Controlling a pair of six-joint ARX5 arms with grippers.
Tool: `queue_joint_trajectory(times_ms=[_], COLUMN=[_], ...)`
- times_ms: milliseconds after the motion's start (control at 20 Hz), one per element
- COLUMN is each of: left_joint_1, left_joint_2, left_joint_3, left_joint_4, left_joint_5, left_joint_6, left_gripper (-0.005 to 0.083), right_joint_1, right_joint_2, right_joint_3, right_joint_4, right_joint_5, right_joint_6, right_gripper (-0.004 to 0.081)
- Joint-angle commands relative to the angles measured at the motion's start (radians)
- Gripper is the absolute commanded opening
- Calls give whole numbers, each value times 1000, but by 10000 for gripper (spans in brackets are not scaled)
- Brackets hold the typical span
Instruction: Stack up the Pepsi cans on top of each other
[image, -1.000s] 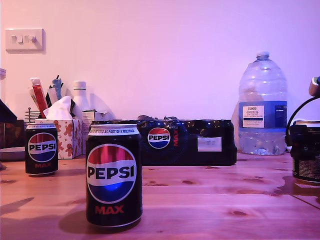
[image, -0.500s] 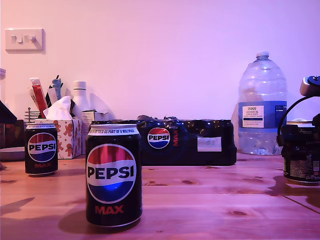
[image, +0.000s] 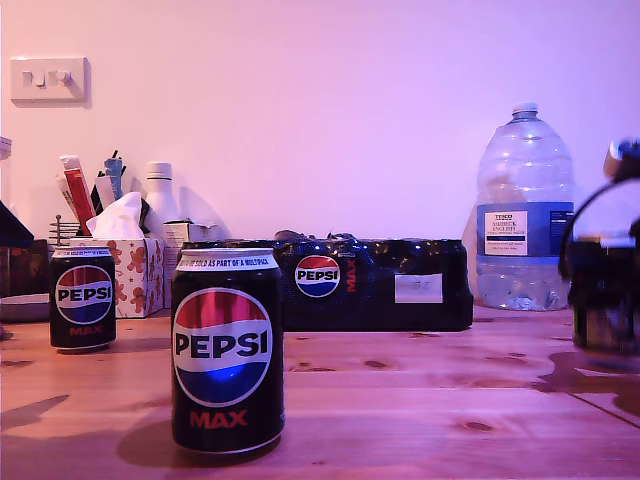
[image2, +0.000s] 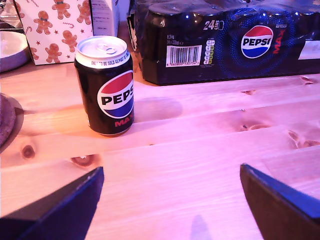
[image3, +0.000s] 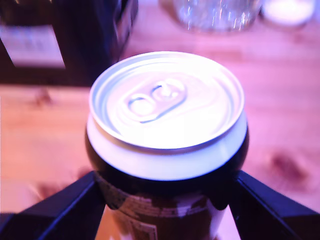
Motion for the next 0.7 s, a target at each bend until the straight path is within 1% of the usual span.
queue_joint_trajectory(times_ms=[0, 250, 350, 400, 500, 650], left_joint_1=[-3, -3, -3, -3, -3, -3], left_joint_2=[5, 6, 7, 14, 24, 37], left_joint_3=[4, 4, 4, 4, 4, 4], left_joint_4=[10, 8, 14, 31, 46, 54], left_joint_5=[2, -11, -50, -55, -53, -84], left_joint_6=[5, 4, -6, -12, -56, -114], left_gripper=[791, 791, 791, 791, 791, 791], right_joint_1=[11, 32, 45, 54, 69, 77], right_joint_2=[-72, -121, -122, -122, -122, -122], right_joint_3=[14, 14, 14, 14, 14, 14], right_joint_4=[23, -18, -38, -48, -53, -53], right_joint_5=[-1, -1, -1, -2, -1, 0], right_joint_6=[-1, -9, -9, -17, -29, -33], right_gripper=[368, 368, 368, 368, 368, 368])
